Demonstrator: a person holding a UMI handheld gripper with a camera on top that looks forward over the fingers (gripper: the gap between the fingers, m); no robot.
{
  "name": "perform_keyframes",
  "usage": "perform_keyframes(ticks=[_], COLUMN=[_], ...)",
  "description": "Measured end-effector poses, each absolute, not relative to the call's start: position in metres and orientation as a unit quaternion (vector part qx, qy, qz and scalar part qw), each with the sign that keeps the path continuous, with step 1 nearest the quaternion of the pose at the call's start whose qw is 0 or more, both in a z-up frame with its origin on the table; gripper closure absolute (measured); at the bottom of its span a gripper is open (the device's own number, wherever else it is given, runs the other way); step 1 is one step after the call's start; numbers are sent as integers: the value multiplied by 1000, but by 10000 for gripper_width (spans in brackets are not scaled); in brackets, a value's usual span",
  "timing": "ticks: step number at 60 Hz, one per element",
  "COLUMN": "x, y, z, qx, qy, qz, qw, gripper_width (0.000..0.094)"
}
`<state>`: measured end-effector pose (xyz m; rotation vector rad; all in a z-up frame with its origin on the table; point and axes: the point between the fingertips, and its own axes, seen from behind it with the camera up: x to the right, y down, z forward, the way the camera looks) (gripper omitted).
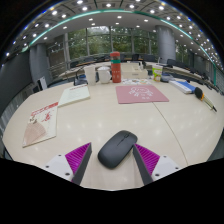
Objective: Arrange mouse
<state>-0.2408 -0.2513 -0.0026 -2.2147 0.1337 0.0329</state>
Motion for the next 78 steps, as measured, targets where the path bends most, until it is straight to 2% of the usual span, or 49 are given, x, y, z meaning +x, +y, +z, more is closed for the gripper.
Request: perform_keyframes(ticks=[7,12,16,20,33,45,51,60,65,71,78], x=[-243,-245,-245,-237,-239,-242,-239,-214,-188,-150,-113], y=[-232,-221,-214,-209,-203,-199,-178,-111,-69,-16,31], z=[-3,-5,-7,-13,-13,5,49,135,163,164,125], qx=[-896,-898,-900,-903,-910,-911,-897,-857,-842,-839,-851], qy=[50,46,38,31,3,-30,-33,-37,-25,-7,8], qz=[14,10,1,-19,-12,6,27,34,35,26,19], qw=[441,437,434,429,415,411,440,513,538,544,525], gripper_width=[103,155,271,448,577,602,601,601,602,603,603])
